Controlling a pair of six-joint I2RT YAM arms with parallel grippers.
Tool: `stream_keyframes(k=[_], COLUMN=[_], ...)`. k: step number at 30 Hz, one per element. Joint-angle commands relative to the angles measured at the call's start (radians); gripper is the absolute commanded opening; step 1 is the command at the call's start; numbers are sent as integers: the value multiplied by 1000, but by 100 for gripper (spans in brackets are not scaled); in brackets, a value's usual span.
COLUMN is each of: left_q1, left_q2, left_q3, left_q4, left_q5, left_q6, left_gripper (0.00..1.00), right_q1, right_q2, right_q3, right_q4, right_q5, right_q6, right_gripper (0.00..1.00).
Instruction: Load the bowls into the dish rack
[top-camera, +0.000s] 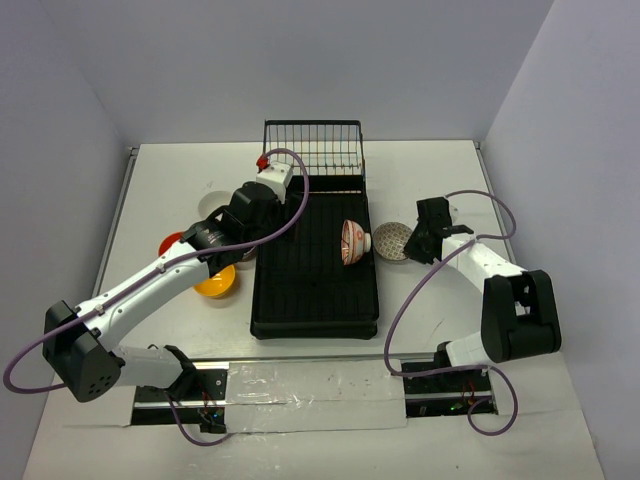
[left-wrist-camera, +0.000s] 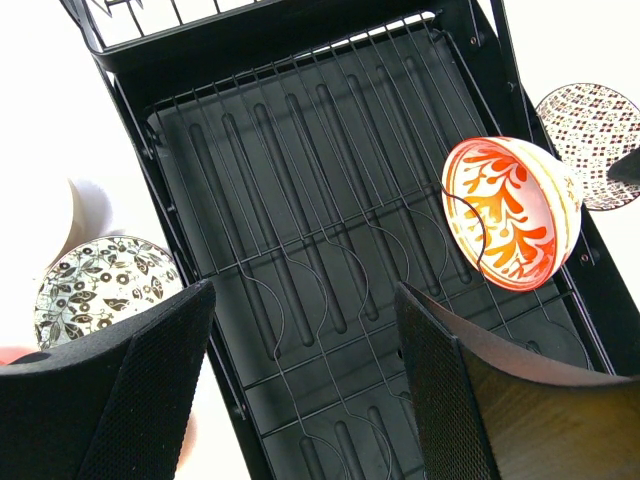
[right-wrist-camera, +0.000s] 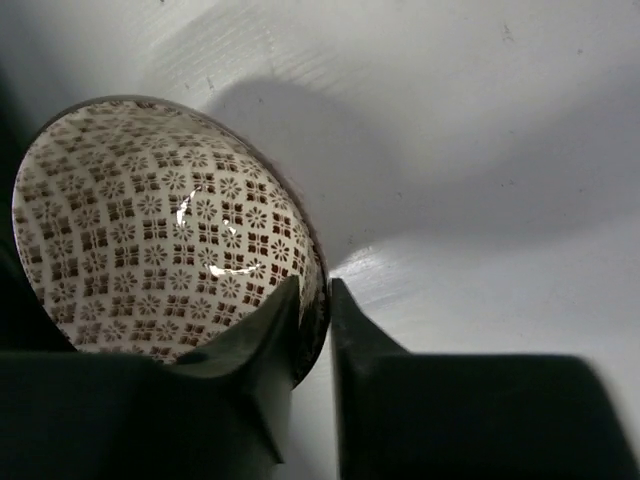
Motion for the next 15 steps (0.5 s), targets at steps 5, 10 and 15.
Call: stream_keyframes(k=[5, 10, 15], left_q1=[3, 3, -1], left_q2=[-21, -36, -62], left_q3=[-4, -10, -21], left_q4=[23, 31, 46], left_q5=[-7, -12, -18], left_q6=[18, 33, 52], left_gripper=[77, 78, 78], right_q1=[-7, -9, -7], right_q2=[-9, -49, -111], right_q3=[37, 74, 144], right_q4=[1, -39, -97], right_q5=[37, 74, 125], right_q6=[-2, 8, 11], right_gripper=[0, 0, 0])
